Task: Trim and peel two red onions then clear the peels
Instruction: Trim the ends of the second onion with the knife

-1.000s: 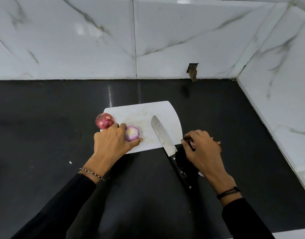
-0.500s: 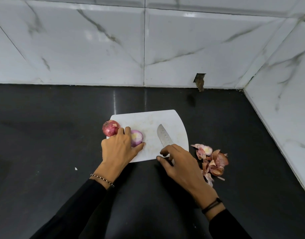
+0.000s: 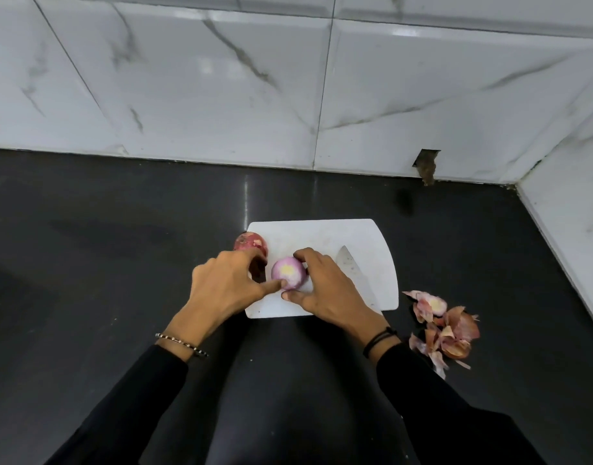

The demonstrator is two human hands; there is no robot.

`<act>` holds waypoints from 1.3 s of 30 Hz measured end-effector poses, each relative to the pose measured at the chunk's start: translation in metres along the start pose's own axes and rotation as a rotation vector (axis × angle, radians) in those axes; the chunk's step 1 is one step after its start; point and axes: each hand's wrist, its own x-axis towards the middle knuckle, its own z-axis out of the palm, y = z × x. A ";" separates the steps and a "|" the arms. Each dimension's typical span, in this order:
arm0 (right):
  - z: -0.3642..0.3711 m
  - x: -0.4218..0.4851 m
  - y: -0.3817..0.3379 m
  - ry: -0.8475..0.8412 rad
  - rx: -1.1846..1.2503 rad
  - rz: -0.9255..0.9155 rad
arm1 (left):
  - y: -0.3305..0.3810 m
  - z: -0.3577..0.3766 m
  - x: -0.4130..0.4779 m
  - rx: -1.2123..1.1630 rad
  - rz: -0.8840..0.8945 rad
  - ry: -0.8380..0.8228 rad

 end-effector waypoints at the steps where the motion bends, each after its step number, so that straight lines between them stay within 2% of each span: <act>1: 0.001 0.001 -0.001 0.000 0.013 0.001 | -0.005 -0.004 0.002 0.000 -0.025 0.026; 4: 0.004 0.003 -0.004 0.003 0.012 -0.004 | -0.019 -0.007 0.010 0.012 -0.054 0.149; 6: 0.006 0.005 -0.005 0.018 0.004 -0.017 | -0.026 -0.002 0.016 0.071 0.027 0.199; 10: 0.007 0.008 -0.009 0.016 0.006 -0.025 | -0.030 0.011 0.033 0.101 0.112 -0.003; 12: 0.009 0.009 -0.015 0.002 -0.001 -0.039 | -0.030 0.012 0.041 0.052 0.104 -0.044; 17: 0.024 0.014 -0.031 0.000 0.067 -0.060 | -0.035 0.005 0.050 -0.145 0.040 0.014; 20: 0.032 0.015 -0.035 0.023 0.115 -0.045 | -0.040 0.002 0.046 -0.163 0.000 0.103; 24: 0.034 0.013 -0.037 0.025 0.029 -0.067 | -0.044 -0.004 0.039 -0.148 -0.008 0.159; 33: 0.014 -0.012 -0.019 0.050 0.049 0.007 | -0.012 -0.009 0.030 -0.160 0.113 0.231; 39: -0.002 -0.041 0.001 0.137 0.035 0.088 | 0.030 0.000 0.019 -0.173 0.241 0.196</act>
